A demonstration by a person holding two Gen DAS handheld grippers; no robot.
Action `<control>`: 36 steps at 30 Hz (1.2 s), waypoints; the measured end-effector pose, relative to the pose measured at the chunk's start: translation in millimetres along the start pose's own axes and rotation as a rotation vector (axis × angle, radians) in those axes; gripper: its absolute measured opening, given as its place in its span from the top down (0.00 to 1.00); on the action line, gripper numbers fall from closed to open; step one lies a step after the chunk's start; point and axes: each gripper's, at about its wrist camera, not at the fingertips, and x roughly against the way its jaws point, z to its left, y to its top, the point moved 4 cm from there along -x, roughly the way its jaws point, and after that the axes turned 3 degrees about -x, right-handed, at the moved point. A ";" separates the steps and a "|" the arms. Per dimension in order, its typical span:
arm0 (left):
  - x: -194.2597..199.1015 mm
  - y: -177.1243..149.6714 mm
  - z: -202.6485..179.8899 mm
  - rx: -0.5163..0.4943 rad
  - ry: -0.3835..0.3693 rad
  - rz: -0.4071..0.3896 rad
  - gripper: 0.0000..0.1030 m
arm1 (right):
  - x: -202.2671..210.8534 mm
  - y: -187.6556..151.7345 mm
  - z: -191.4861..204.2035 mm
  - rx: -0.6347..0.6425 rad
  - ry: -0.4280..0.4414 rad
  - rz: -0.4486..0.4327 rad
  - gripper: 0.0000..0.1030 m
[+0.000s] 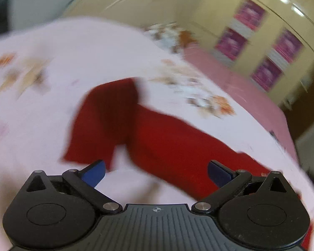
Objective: Fold small clothes
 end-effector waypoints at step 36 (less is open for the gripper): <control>1.4 83.4 33.2 0.148 -0.268 -0.133 0.97 | -35.8 5.6 74.6 0.091 -0.010 -0.024 0.44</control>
